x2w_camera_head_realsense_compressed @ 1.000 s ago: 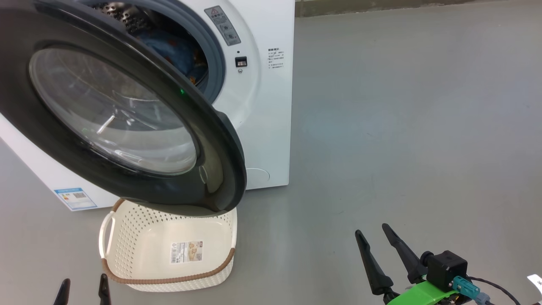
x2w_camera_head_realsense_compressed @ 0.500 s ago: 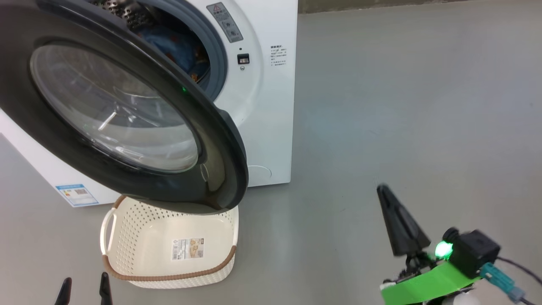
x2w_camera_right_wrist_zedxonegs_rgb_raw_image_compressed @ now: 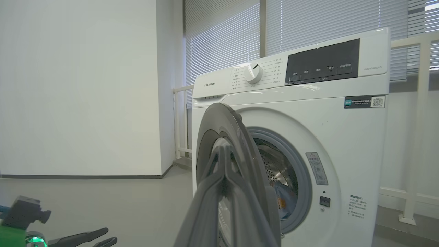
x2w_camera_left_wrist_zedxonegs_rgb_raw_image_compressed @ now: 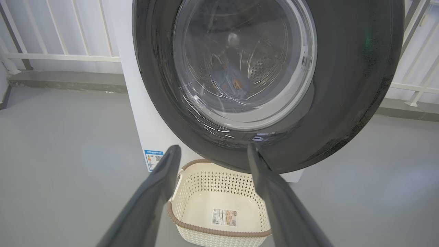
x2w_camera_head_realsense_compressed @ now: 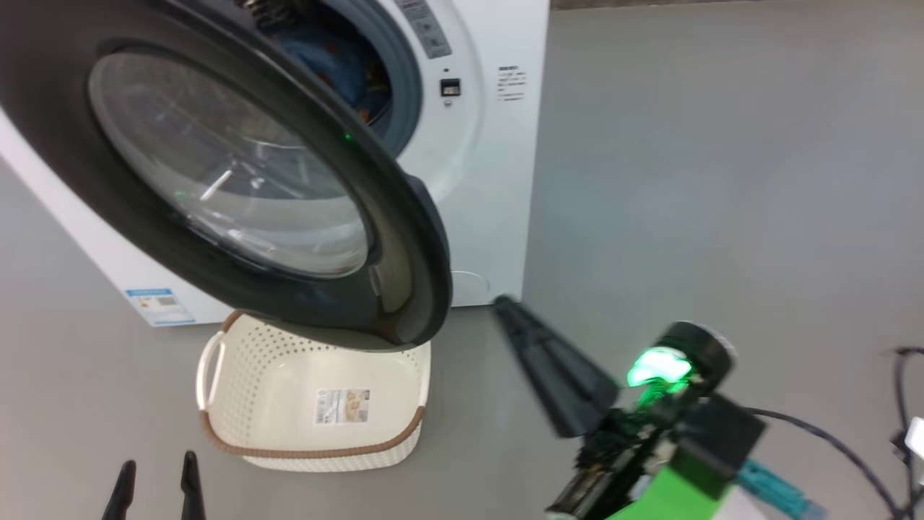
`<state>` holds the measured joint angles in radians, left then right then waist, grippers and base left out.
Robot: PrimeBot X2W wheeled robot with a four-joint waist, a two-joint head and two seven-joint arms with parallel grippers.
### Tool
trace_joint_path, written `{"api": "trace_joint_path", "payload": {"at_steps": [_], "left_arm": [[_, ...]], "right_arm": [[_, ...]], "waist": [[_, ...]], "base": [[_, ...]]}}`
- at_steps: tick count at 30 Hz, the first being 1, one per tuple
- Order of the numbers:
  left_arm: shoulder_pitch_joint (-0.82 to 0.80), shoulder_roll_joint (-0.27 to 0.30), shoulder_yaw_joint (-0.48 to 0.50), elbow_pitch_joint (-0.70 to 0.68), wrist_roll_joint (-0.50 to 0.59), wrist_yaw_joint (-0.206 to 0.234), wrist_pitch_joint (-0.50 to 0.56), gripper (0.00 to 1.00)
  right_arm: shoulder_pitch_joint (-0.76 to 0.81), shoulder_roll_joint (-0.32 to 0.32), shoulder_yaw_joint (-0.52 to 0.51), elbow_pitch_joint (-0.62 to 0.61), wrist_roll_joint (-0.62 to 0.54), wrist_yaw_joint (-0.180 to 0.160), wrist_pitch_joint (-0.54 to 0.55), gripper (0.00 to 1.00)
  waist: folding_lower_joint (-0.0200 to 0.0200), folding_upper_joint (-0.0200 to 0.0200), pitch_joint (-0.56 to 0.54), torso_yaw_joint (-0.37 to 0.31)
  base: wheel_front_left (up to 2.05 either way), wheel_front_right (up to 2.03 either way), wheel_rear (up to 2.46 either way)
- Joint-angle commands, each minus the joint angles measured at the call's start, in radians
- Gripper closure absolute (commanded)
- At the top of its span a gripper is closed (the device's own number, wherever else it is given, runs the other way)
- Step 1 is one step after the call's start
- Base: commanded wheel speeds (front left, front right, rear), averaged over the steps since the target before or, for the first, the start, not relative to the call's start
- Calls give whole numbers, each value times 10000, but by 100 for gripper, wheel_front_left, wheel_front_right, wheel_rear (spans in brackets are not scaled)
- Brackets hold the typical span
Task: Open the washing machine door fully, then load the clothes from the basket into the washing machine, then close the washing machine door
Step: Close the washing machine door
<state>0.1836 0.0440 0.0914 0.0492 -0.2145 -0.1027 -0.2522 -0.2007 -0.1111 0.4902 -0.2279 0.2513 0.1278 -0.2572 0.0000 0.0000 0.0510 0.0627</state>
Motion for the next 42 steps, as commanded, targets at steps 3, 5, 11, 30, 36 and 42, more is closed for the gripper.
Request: {"api": "trace_joint_path", "payload": {"at_steps": [3, 5, 11, 30, 36, 42], "left_arm": [[-549, 63, 176, -225, -103, -58, -95, 0], [-629, 63, 74, -203, -148, -68, -95, 0], [-966, 63, -266, -248, -329, -55, -95, 0], [-2167, 62, -1252, -357, -966, -149, -95, 0], [-2357, 62, -1355, -327, -1087, -167, -95, 0], [-2489, 62, -1439, -374, -1248, -182, -95, 0]], "right_arm": [[-627, -85, 942, 154, 350, 29, -45, 100], [-896, -291, 1570, 612, 506, 29, -45, 100], [-1646, -623, 2646, 2295, 1116, 29, -45, 100], [-4030, -490, 934, 5664, 1173, 29, -46, 100], [-4548, -198, -746, 6059, 763, 29, -46, 100], [-5123, -5, -1739, 6240, 439, 29, -46, 100]], "waist": [[0, 0, 162, 493], [0, 0, 254, 743], [0, 0, 677, 1479], [0, 0, 2466, 2858], [0, 0, 2780, 2887], [0, 0, 3190, 2857]], "base": [[0, 0, 0], [0, 0, 0], [0, 0, 0], [0, 0, 0], [0, 0, 0], [0, 0, 0]]}}
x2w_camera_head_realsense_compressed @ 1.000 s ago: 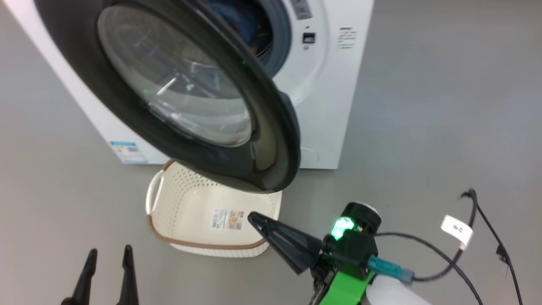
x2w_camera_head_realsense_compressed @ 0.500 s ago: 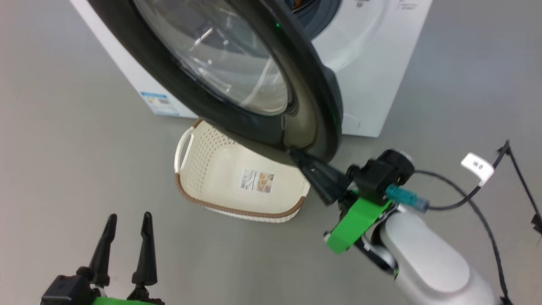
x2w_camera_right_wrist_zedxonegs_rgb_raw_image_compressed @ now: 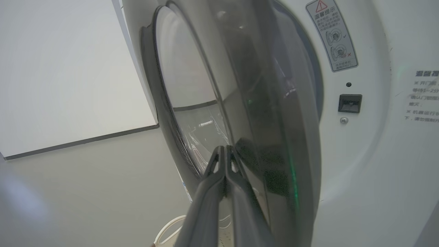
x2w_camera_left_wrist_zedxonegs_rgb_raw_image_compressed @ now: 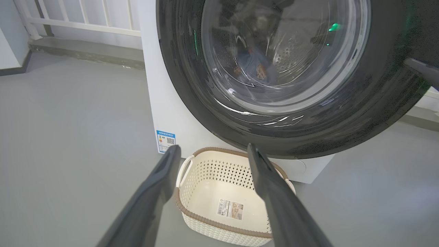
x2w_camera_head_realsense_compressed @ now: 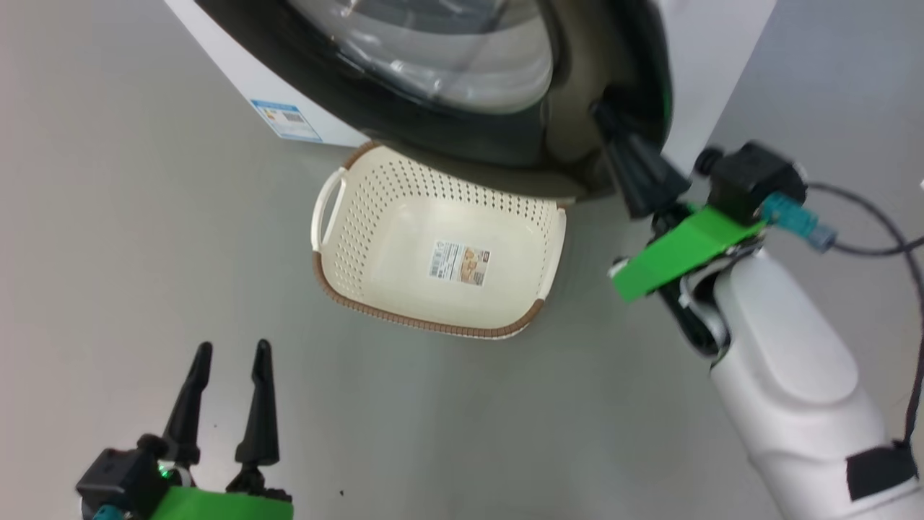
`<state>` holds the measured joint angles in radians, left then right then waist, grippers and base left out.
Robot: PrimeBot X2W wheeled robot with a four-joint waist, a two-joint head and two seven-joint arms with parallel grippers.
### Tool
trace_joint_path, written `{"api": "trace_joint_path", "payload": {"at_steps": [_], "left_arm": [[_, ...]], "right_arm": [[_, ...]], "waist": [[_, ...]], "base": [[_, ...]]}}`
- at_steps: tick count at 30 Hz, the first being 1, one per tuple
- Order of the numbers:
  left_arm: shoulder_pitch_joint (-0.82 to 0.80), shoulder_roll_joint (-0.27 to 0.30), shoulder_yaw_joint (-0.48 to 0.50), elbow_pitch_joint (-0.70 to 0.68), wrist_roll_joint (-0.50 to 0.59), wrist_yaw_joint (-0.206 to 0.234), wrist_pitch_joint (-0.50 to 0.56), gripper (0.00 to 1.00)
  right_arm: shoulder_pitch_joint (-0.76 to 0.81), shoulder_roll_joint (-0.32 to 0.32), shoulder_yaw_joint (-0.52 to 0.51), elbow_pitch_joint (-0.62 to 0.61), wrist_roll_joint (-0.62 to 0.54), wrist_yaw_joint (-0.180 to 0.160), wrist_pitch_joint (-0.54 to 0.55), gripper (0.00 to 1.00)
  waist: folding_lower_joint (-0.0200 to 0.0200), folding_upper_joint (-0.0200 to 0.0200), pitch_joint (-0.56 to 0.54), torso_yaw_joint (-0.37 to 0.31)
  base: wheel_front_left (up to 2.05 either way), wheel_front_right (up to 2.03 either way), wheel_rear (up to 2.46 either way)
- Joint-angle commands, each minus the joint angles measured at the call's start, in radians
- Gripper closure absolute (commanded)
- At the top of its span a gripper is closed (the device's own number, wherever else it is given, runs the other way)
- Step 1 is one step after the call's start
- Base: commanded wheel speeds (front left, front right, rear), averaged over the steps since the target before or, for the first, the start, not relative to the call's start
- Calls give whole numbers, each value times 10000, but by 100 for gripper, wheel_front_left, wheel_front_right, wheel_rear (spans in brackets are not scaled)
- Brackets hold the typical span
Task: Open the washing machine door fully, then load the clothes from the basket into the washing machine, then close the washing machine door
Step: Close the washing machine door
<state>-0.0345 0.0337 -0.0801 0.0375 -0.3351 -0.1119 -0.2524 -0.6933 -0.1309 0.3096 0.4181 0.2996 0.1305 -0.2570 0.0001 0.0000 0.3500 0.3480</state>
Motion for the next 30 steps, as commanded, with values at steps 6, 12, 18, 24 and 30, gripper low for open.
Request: {"api": "trace_joint_path", "payload": {"at_steps": [6, 12, 18, 24, 30], "left_arm": [[-579, 166, -78, -123, -309, -132, -93, 0], [-1086, 166, -442, -99, -480, -166, -93, 0], [-1475, 166, -547, -187, -450, -181, -93, 0], [-1756, 166, -649, -259, -462, -185, -93, 0], [-1837, 166, -785, -186, -519, -186, -93, 0]], "right_arm": [[-1316, 203, -529, 331, -465, 2, -47, 100], [-2651, 389, -1185, 859, -862, 2, -47, 100], [-3812, 545, -1612, 1270, -1188, 2, -47, 100], [-4620, 662, -2121, 1555, -1441, 2, -47, 100], [-4802, 749, -2534, 1855, -1578, 2, -47, 100]], "waist": [[-1, 0, 781, 58], [-1, 0, 1456, 104], [-1, 0, 1928, 89], [-1, 0, 2224, 72], [-1, 0, 2210, -12]], "base": [[0, 0, 0], [0, 0, 0], [0, 0, 0], [0, 0, 0], [0, 0, 0]]}}
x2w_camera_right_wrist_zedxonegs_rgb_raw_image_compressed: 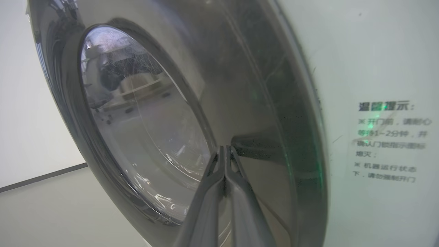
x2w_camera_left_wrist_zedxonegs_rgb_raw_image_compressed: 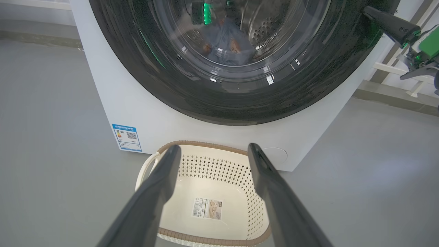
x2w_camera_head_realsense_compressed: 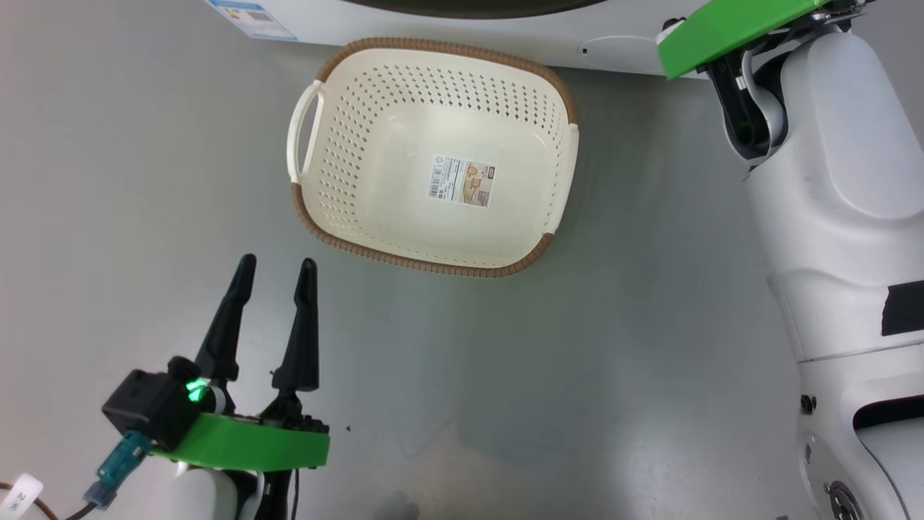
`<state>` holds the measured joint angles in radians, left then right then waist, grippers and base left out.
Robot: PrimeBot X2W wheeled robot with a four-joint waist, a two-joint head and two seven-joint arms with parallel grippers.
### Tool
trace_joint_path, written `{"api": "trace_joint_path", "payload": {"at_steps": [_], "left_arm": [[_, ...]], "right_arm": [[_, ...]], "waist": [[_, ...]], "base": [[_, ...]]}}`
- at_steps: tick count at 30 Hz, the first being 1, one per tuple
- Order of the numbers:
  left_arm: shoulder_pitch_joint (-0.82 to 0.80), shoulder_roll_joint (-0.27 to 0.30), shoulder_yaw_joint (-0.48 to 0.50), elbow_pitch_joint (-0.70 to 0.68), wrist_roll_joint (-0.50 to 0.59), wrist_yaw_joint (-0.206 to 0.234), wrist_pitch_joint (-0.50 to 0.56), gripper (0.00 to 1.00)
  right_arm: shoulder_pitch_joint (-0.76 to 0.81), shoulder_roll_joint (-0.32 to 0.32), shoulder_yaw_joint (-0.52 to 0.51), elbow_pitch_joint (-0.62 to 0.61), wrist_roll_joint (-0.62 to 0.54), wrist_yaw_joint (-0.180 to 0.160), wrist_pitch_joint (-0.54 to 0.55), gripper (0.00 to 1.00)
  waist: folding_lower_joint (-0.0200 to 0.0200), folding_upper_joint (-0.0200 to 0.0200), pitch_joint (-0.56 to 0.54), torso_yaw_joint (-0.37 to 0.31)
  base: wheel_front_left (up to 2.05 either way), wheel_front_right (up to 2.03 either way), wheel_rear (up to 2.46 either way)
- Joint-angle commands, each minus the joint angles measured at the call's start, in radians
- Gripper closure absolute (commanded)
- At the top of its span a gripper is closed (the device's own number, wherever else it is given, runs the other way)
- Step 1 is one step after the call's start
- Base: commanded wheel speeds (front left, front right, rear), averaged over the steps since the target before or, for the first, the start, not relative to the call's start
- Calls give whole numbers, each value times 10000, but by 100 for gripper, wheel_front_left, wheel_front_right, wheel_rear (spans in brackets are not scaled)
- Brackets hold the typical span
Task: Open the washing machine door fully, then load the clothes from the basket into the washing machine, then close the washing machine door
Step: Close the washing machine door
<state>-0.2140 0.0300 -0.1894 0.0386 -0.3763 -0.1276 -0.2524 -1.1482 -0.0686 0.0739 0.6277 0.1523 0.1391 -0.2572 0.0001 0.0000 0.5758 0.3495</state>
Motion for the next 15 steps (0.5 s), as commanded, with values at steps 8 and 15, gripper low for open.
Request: {"api": "trace_joint_path", "payload": {"at_steps": [8, 15], "left_arm": [[4, 202, 429, -151, -98, -30, -93, 0], [43, 202, 444, -78, -98, -30, -93, 0]], "right_arm": [[-460, 170, -481, -89, -272, -84, -46, 100], [-116, 180, 202, -90, 145, -84, -46, 100]], "waist": [[-1, 0, -242, -103], [-1, 0, -410, -161]], "base": [[0, 0, 0], [0, 0, 0]]}}
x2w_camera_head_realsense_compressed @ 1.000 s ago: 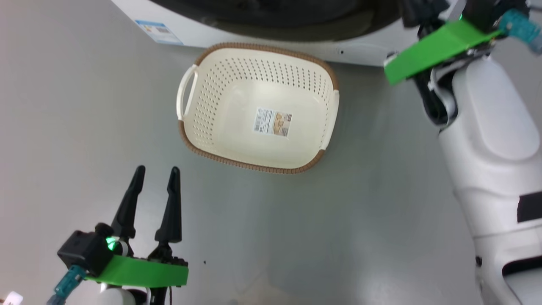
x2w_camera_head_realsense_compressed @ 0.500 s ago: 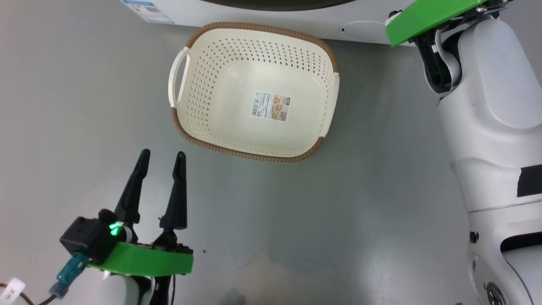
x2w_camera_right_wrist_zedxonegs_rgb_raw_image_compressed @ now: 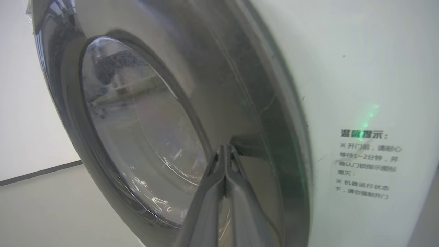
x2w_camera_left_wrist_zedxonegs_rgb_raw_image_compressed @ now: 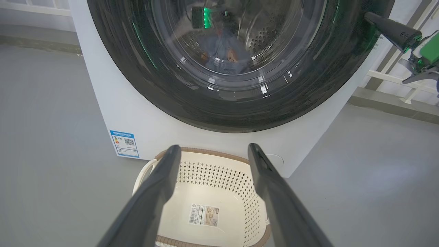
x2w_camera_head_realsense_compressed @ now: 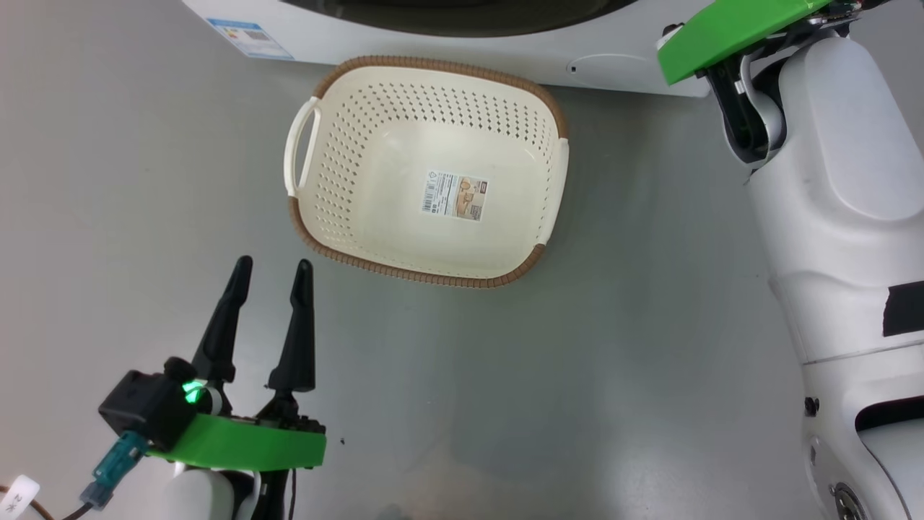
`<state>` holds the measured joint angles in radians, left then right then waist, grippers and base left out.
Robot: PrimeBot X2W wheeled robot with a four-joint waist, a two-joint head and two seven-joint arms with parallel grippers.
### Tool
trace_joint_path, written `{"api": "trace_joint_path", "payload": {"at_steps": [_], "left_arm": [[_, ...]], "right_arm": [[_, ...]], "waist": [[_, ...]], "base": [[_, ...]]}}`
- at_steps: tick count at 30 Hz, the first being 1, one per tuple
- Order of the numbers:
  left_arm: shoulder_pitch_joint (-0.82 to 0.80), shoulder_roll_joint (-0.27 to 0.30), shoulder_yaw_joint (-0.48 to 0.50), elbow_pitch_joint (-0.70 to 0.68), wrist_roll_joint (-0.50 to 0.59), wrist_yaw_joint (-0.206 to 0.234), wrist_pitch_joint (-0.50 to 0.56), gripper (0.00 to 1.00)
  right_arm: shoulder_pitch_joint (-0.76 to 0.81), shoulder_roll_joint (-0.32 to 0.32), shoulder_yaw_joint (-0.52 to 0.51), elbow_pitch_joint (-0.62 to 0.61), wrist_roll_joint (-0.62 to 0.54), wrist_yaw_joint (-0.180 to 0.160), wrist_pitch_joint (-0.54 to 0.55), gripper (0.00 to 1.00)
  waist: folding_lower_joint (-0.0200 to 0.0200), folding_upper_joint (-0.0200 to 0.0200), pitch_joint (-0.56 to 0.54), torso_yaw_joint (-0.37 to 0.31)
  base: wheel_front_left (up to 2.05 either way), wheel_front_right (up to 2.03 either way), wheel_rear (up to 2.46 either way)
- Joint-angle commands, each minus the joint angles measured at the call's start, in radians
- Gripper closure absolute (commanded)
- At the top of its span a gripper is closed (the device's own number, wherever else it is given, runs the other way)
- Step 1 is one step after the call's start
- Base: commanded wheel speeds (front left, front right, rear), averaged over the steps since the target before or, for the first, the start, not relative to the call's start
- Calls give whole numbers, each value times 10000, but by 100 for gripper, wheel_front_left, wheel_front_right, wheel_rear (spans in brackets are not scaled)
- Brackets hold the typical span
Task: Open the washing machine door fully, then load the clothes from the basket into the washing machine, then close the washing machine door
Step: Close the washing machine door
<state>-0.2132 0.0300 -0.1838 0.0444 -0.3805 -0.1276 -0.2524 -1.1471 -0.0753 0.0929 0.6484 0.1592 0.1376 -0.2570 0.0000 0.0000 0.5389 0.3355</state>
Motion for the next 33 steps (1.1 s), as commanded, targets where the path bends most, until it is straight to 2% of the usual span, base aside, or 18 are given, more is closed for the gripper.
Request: {"api": "trace_joint_path", "payload": {"at_steps": [1, 7, 16, 28, 29, 30, 31, 33], "left_arm": [[53, 202, 417, -129, -50, -30, -93, 0], [156, 202, 610, -134, 23, -30, -93, 0], [314, 202, 820, -132, 235, -30, -93, 0], [711, 202, 1200, -203, 708, -30, -93, 0], [760, 202, 1240, -211, 740, -30, -93, 0], [818, 202, 1275, -216, 780, -30, -93, 0], [878, 202, 1320, -226, 813, -30, -93, 0], [1009, 202, 1438, -254, 899, -30, -93, 0]], "right_arm": [[34, 247, 220, -337, 157, -69, -47, 100], [1135, 249, 1082, -617, 825, -69, -47, 100], [2701, 249, 1663, -1089, 1255, -69, -47, 100], [4931, 250, 1615, -2103, 1289, -69, -47, 100], [5105, 250, 1574, -2180, 1288, -69, -47, 85], [5283, 250, 1521, -2288, 1271, -69, -47, 61], [5481, 250, 1468, -2389, 1292, -69, -47, 2], [5856, 250, 1424, -2595, 1274, -69, -47, 0]], "waist": [[0, 0, -99, -45], [0, 0, -453, -223], [0, 0, -1008, -563], [0, 0, -1979, -1349], [0, 0, -2078, -1422], [0, 0, -2179, -1499], [0, 0, -2279, -1578], [0, 0, -2453, -1769]], "base": [[0, 0, 0], [0, 0, 0], [0, 0, 0], [0, 0, 0], [0, 0, 0], [0, 0, 0], [0, 0, 0], [0, 0, 0]]}}
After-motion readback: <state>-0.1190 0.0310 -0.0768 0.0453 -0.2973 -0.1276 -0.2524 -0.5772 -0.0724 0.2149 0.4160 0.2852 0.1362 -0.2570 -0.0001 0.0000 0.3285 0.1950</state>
